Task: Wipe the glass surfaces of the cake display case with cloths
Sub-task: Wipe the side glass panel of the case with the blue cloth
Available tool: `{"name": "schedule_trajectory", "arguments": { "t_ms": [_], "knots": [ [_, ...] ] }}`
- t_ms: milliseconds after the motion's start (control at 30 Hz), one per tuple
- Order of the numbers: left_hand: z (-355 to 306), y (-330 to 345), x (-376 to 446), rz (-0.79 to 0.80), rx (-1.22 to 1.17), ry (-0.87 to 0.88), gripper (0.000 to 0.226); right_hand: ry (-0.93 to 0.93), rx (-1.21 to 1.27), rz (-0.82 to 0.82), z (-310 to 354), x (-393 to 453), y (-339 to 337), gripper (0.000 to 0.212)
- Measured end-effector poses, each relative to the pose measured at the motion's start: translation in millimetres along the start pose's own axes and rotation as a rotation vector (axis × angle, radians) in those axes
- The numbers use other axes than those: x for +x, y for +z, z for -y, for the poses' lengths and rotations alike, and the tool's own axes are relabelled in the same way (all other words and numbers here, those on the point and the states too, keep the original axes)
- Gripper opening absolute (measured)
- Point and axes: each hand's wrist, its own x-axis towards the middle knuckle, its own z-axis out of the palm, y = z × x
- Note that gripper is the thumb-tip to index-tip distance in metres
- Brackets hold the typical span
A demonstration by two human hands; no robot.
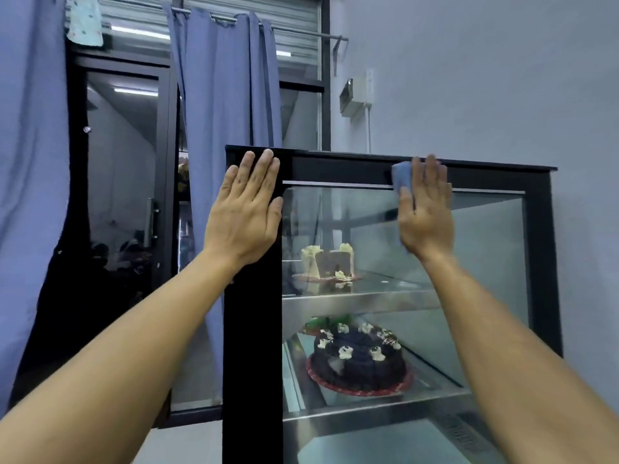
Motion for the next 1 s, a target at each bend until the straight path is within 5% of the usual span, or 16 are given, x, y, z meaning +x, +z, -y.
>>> {"name": "schedule_trajectory", "arguments": {
  "t_ms": [167, 233, 367, 467, 633, 733, 767, 833, 900, 1000],
  "knots": [
    [-5.6, -3.0, 1.3, 0.025, -0.052, -0.053, 0.070, 0.741, 0.099, -0.176, 13.7, 18.6, -7.9, 0.062],
    [-7.3, -2.9, 1.4, 0.033, -0.053, -0.076, 0.071, 0.525, 0.111, -0.176, 77.4, 6.5, 10.5, 0.066],
    [-6.0, -1.6, 1.4, -0.001, -0.035, -0.048, 0.067, -0.394, 0.015, 0.039, 140.6, -46.3, 37.1, 0.065],
    [-8.0, -0.5, 0.3, -0.022, -0.014, -0.054, 0.065, -0.560, -0.007, 0.083, 77.0, -20.9, 21.6, 0.061],
    [-11.2, 1.0, -0.1, -0.042, -0.004, -0.065, 0.066, 0.096, -0.017, -0.041, -60.1, 11.4, -21.5, 0.066],
    [-12.6, 2.0, -0.1, -0.054, -0.005, -0.076, 0.066, 0.612, 0.126, -0.119, -46.0, 17.3, -26.1, 0.064],
    [-13.1, 2.7, -0.2, -0.056, -0.008, -0.077, 0.066, 0.659, 0.126, -0.138, -17.4, 13.8, -20.7, 0.064],
    [-12.3, 2.9, 0.5, -0.063, 0.001, -0.069, 0.066, 0.364, 0.080, -0.121, 48.5, -15.4, 2.5, 0.065],
    [-10.7, 4.5, 1.1, -0.069, 0.007, -0.056, 0.065, -0.187, 0.020, 0.044, 95.0, -56.0, 22.0, 0.066],
    [-12.6, 5.1, 1.5, -0.082, 0.016, -0.049, 0.065, -0.648, -0.039, 0.147, 73.0, -48.2, 16.5, 0.065]
  ]
}}
